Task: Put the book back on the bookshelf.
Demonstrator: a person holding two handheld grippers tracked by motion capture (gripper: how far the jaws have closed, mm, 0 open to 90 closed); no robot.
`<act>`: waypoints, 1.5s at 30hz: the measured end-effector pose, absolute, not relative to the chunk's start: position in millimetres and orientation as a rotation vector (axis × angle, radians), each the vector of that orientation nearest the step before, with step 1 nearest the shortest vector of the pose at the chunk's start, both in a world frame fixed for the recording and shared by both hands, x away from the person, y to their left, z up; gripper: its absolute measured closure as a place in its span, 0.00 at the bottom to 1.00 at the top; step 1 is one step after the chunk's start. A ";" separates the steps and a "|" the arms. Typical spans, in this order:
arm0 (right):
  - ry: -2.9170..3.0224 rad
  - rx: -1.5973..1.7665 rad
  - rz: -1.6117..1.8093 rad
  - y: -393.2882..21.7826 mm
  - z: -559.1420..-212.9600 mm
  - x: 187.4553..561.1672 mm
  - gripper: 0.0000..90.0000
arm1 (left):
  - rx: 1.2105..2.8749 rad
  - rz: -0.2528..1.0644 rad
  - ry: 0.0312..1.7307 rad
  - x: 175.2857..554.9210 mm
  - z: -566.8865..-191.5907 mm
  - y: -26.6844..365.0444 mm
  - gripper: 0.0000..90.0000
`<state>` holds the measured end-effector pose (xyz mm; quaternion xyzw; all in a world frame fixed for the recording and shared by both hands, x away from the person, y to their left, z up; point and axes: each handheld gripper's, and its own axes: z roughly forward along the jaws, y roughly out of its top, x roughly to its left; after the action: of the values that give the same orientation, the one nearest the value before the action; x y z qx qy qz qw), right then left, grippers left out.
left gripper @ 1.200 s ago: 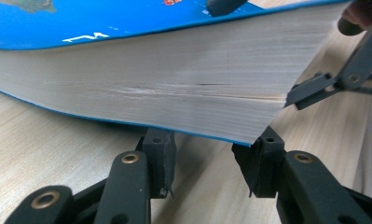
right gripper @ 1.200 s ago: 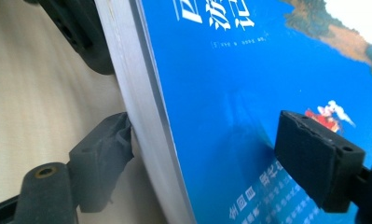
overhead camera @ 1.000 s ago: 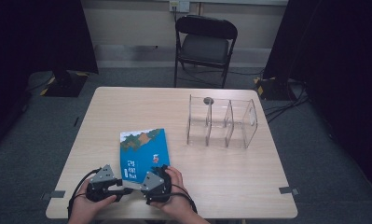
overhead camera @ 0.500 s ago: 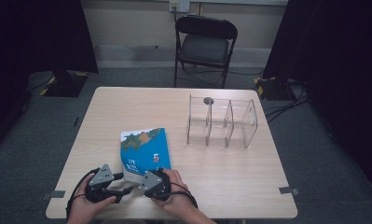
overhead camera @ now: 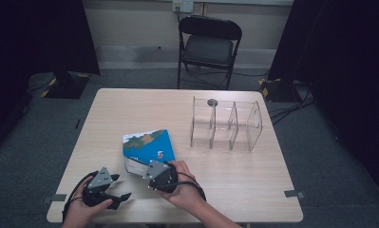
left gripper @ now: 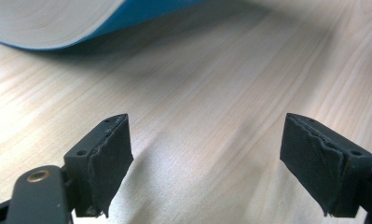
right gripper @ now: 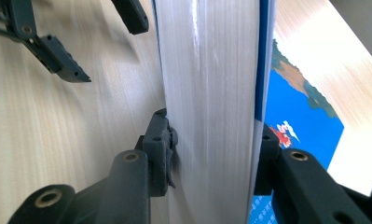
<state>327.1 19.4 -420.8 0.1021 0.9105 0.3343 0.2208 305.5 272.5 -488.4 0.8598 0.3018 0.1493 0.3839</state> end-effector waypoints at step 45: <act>2.871 0.462 0.865 13.1 -320.3 355.0 0.69 | 2.215 0.379 0.771 310.2 -499.3 291.3 0.18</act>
<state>355.0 13.1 -320.3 0.1522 0.9449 0.2847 0.0537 310.2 291.3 -499.3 0.8648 0.3012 0.1478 0.3735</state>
